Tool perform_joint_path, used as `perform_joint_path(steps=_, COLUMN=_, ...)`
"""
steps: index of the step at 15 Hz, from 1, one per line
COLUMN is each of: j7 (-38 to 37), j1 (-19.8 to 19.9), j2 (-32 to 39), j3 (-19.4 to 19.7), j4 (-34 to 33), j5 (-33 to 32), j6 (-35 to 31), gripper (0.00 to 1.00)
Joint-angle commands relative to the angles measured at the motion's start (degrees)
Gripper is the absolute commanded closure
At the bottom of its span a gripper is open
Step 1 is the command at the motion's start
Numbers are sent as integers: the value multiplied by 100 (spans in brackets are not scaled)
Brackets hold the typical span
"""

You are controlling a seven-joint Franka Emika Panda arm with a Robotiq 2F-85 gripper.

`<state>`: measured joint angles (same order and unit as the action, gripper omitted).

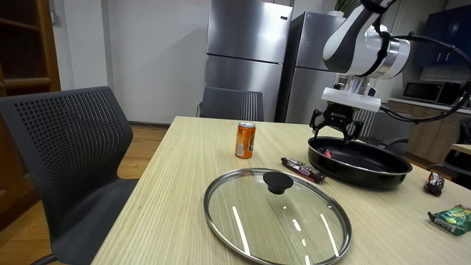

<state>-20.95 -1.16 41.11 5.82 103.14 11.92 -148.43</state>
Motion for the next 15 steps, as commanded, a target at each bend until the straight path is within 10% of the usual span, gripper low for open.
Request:
perform_joint_path(steps=1, j7=-272, j1=-241, j2=-711, j3=89, j4=765, j5=-88, j6=-206, gripper=0)
perform_joint_path(steps=15, j7=-412, j1=-1160, j2=-1776, j3=27, j4=2002, j5=-1038, j6=-482, gripper=0)
